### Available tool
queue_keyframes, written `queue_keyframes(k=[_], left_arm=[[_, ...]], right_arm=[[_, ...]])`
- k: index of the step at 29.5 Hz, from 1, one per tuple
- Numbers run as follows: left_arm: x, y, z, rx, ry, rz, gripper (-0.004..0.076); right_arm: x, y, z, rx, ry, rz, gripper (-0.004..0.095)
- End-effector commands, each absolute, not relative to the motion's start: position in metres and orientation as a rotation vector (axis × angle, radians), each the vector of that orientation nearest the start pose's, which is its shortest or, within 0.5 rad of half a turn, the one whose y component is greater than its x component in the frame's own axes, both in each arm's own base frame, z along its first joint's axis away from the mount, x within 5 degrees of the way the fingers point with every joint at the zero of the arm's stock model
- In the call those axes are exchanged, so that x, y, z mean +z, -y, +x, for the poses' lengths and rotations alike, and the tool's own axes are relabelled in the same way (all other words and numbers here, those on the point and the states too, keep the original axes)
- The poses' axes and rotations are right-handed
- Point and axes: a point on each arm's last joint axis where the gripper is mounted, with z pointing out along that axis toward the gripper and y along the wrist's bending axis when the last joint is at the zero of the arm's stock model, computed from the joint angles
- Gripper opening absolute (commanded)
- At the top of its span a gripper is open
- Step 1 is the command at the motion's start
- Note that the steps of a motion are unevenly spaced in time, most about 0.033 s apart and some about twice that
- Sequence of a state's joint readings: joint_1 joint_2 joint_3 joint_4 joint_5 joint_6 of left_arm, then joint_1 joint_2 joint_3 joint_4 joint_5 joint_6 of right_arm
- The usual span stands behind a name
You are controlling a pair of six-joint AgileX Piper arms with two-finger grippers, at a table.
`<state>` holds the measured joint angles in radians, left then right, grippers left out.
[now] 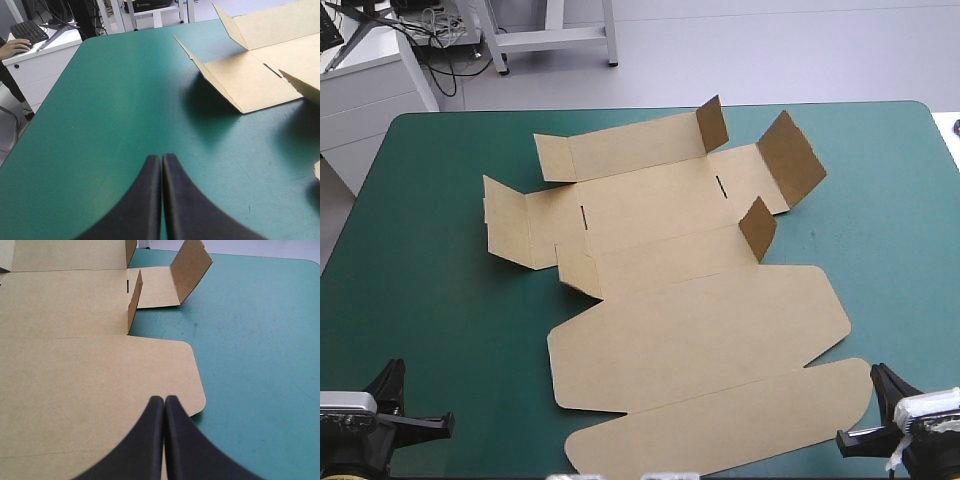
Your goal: Fold the box
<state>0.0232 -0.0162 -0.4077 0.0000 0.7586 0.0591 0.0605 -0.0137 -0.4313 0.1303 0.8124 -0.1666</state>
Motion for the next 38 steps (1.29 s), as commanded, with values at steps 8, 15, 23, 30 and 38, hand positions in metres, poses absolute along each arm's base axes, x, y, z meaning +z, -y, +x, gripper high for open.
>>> queue_keyframes(k=[8,15,23,30,38], left_arm=[[0.2901,0.0003,0.0122,0.048,-1.725,0.030,-0.0010],[0.2901,0.0003,0.0122,0.048,-1.725,0.030,-0.0010],[0.2901,0.0003,0.0122,0.048,-1.725,0.030,-0.0010],[0.2901,0.0003,0.0122,0.048,-1.725,0.030,-0.0010],[0.2901,0.0003,0.0122,0.048,-1.725,0.030,-0.0010]], right_arm=[[0.2949,-0.0082,0.0024,0.069,-1.707,-0.187,-0.0018],[0.2949,-0.0082,0.0024,0.069,-1.707,-0.187,-0.0007],[0.2949,-0.0082,0.0024,0.069,-1.707,-0.187,0.0278],[0.2949,-0.0080,0.0024,0.071,-1.708,-0.182,0.0654],[0.2948,-0.0069,0.0033,0.074,-1.722,-0.156,0.0712]])
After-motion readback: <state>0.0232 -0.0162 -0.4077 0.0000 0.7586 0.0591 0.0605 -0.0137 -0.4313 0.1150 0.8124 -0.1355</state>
